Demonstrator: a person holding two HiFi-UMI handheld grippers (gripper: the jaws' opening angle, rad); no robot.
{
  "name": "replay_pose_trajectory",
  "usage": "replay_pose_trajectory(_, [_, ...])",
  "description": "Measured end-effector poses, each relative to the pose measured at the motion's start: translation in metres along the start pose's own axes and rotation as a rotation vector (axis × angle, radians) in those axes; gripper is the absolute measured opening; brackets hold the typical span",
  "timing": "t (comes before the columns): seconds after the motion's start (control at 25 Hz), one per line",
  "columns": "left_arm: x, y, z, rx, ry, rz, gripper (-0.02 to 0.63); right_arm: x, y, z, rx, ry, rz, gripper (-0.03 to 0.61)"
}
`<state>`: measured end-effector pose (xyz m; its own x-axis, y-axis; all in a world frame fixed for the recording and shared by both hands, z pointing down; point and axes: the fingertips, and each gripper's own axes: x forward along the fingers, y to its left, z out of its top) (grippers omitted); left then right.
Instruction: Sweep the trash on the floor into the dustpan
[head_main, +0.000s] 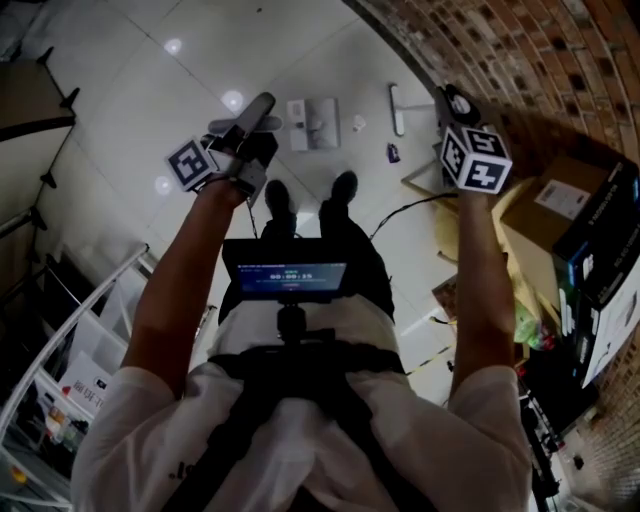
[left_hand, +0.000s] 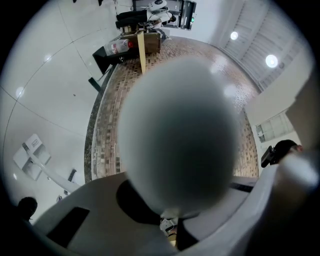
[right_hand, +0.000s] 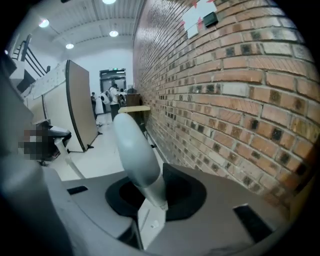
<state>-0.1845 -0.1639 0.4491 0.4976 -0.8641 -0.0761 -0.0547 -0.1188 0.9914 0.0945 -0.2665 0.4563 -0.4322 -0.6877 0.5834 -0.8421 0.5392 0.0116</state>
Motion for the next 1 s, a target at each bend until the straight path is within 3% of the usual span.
replay_pose_trajectory(0.28, [-0.009, 0.003, -0.008, -0.001, 0.034, -0.006, 0.002, -0.011, 0.056, 0.007, 0.192, -0.119, 0.071, 0.071])
replay_pose_trajectory(0.52, [-0.014, 0.008, -0.009, -0.023, 0.020, 0.004, 0.002, -0.022, 0.080, 0.010, 0.320, -0.155, 0.133, 0.071])
replay_pose_trajectory(0.8, [-0.022, 0.007, -0.006, -0.018, 0.000, -0.016, 0.002, -0.041, 0.085, 0.009, 0.339, -0.174, 0.133, 0.071])
replay_pose_trajectory(1.0, [-0.023, -0.008, 0.000, -0.023, -0.037, -0.055, 0.003, -0.065, 0.064, 0.016, 0.266, -0.192, 0.066, 0.063])
